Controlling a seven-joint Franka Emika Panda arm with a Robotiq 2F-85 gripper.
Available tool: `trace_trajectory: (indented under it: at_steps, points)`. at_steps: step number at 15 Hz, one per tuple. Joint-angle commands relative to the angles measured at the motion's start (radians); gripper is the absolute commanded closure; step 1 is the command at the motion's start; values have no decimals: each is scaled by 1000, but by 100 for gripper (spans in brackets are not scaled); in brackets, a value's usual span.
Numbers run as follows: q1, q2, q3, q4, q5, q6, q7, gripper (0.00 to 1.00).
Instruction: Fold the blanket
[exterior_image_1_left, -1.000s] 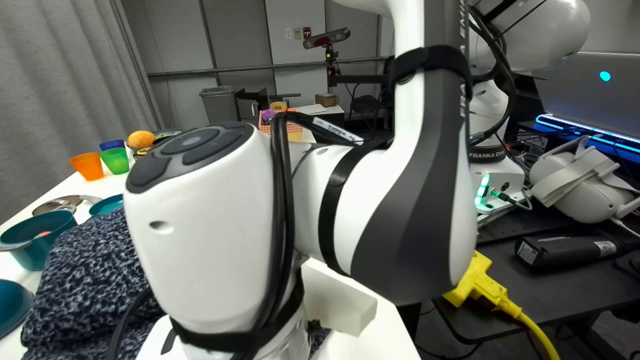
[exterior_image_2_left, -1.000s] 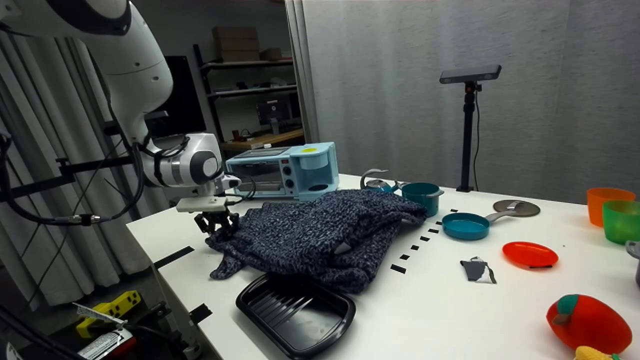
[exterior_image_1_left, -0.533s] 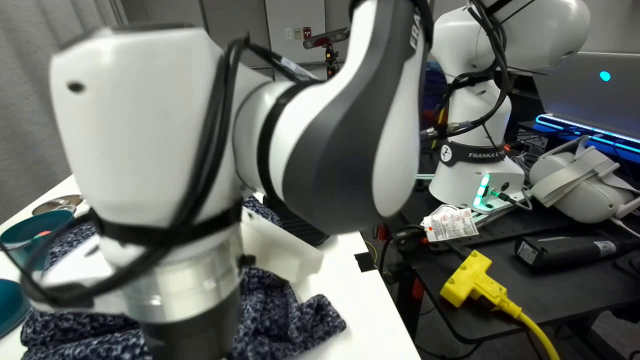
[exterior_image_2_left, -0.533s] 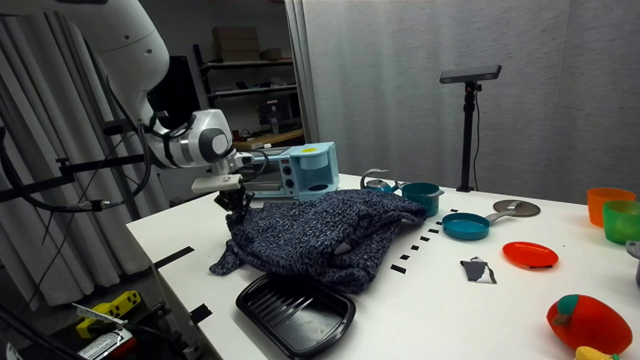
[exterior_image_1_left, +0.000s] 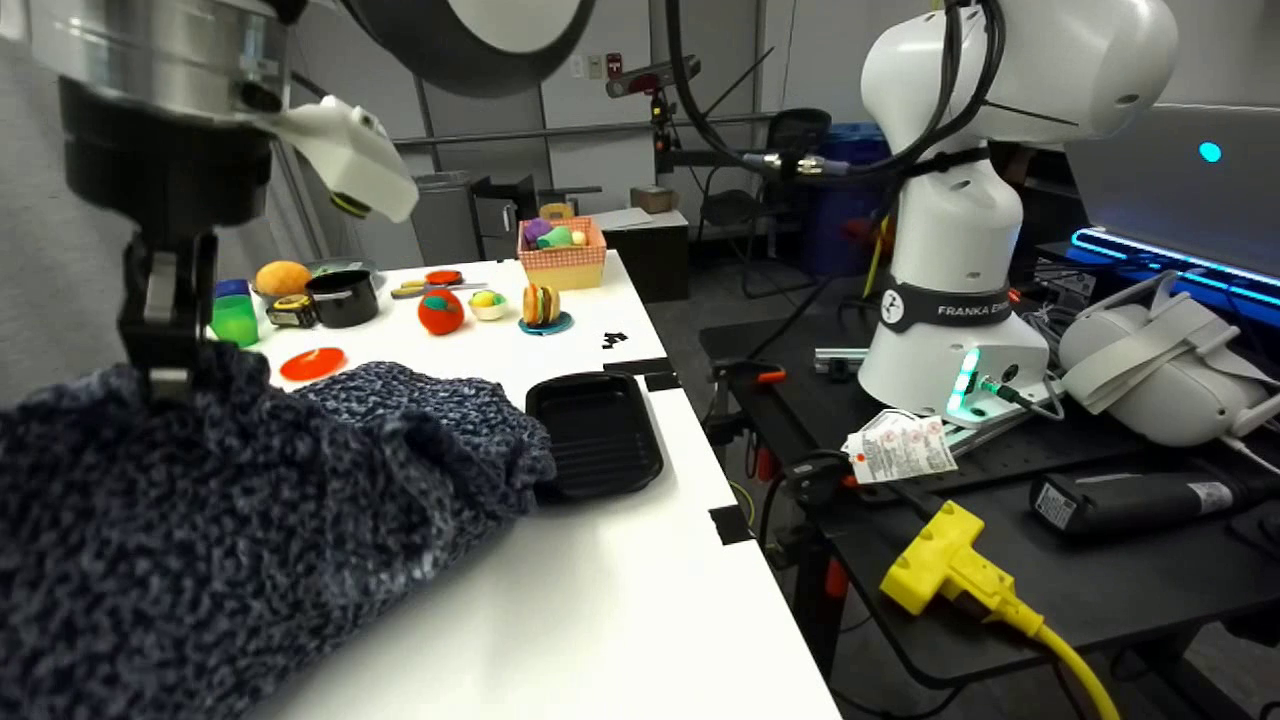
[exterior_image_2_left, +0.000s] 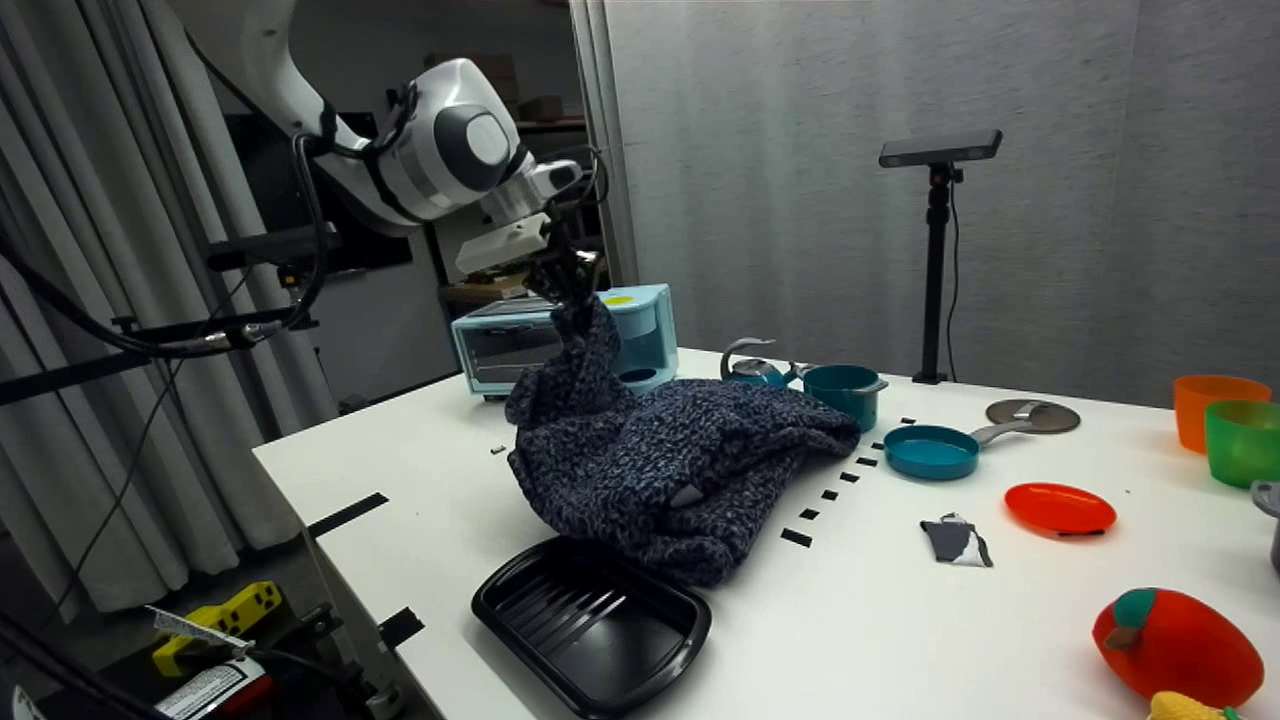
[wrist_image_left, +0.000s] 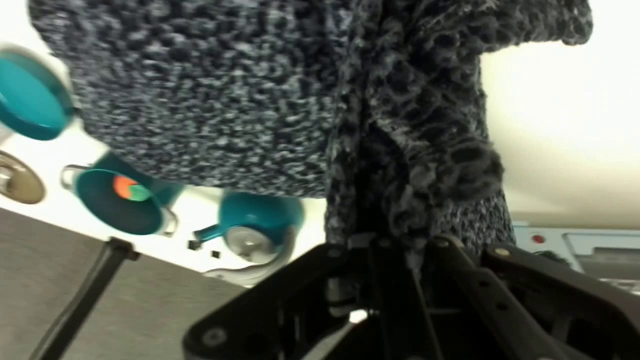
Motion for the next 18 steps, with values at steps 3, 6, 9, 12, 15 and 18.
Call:
trace_trajectory:
  at_steps: [3, 6, 9, 12, 15, 18]
  points:
    - [-131, -158, -74, -73, -140, -107, 191, 98]
    - [-196, -184, -79, -106, -179, -162, 309, 98]
    - [-232, -194, -62, -145, -157, -204, 339, 67]
    - [-248, -196, -51, -176, -116, -203, 324, 46]
    - [-256, -199, -44, -194, -94, -192, 305, 22]
    - [-258, -202, -41, -205, -77, -186, 298, 1]
